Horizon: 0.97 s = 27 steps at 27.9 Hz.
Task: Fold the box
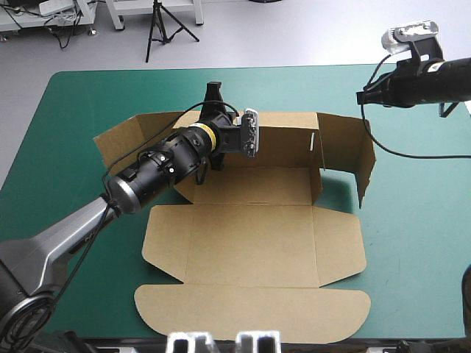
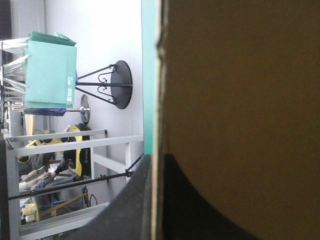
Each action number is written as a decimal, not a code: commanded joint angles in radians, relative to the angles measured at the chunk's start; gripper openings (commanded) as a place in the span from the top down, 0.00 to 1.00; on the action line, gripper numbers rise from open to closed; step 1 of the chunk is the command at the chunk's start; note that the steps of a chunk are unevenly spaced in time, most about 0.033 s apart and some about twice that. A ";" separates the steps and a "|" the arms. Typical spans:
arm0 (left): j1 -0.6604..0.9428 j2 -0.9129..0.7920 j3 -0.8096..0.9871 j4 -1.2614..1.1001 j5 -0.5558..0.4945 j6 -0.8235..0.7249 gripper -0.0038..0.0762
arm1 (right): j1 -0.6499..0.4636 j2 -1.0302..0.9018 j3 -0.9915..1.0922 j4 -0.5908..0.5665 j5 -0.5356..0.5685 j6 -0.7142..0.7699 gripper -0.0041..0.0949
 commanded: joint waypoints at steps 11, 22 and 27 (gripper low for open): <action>-0.005 -0.022 -0.010 0.366 -0.068 -0.431 0.96 | 0.070 0.306 -0.344 -0.013 0.064 0.118 0.98; -0.008 -0.022 -0.010 0.366 -0.048 -0.438 0.96 | 0.160 0.345 -0.296 -0.114 0.070 0.160 0.98; -0.008 -0.020 -0.010 0.366 -0.050 -0.472 0.96 | 0.160 0.276 -0.187 -0.079 0.070 0.146 0.98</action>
